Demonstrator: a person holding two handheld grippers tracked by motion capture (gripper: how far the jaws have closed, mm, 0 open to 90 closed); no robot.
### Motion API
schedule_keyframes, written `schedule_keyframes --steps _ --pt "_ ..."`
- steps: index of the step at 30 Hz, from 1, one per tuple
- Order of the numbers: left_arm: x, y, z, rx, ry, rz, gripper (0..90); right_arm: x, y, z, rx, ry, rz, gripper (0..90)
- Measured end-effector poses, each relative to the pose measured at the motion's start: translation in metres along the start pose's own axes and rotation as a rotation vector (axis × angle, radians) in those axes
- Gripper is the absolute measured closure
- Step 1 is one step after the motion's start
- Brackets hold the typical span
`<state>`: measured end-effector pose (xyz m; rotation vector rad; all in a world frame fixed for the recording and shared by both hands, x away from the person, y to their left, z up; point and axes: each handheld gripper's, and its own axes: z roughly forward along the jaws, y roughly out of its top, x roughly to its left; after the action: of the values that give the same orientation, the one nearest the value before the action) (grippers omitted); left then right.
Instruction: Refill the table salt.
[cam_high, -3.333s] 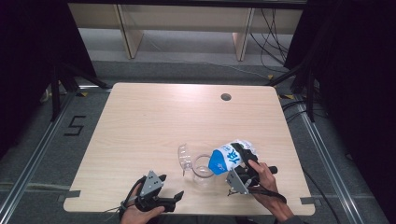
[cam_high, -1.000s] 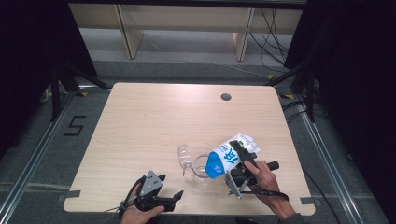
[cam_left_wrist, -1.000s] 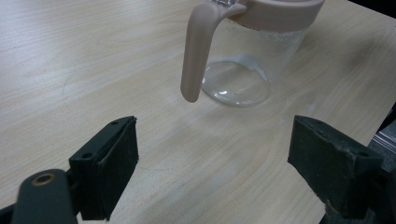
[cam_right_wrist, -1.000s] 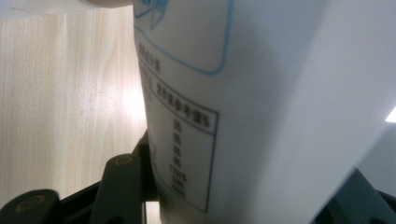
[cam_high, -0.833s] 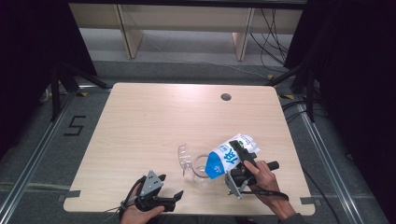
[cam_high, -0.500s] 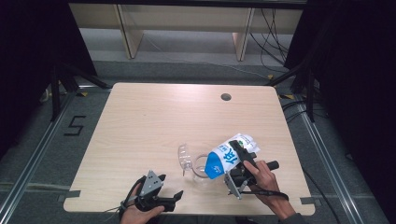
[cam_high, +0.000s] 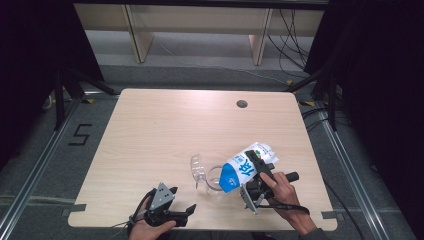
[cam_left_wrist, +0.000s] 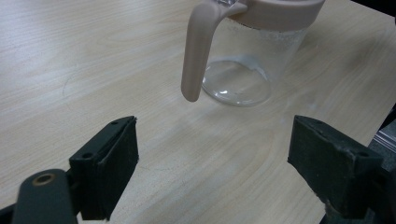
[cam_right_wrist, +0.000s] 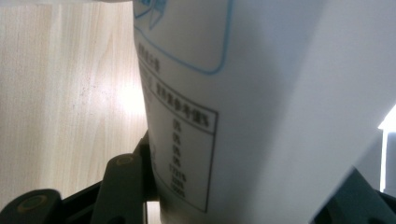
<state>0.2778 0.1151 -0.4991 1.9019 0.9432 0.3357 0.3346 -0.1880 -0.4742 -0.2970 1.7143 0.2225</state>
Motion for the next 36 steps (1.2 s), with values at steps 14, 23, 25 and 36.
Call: schedule_keyframes --steps 14,23,25,36 --pt "0.0007 0.0003 -0.0003 0.002 0.001 0.011 15.5 -0.0017 -0.0003 -0.0003 0.008 -0.010 -0.031 50.1" --pt "0.0010 0.0004 -0.0007 0.003 0.007 0.015 15.5 -0.0002 -0.0004 0.0005 0.013 -0.013 -0.043 50.5" --pt "0.0008 0.0002 -0.0005 0.002 0.006 0.007 15.5 -0.0009 0.0004 -0.0003 0.016 -0.016 -0.051 50.6" --pt "0.0003 0.0002 -0.0010 0.006 0.008 -0.001 15.5 0.0041 -0.0018 0.0009 0.031 -0.013 0.002 50.9"
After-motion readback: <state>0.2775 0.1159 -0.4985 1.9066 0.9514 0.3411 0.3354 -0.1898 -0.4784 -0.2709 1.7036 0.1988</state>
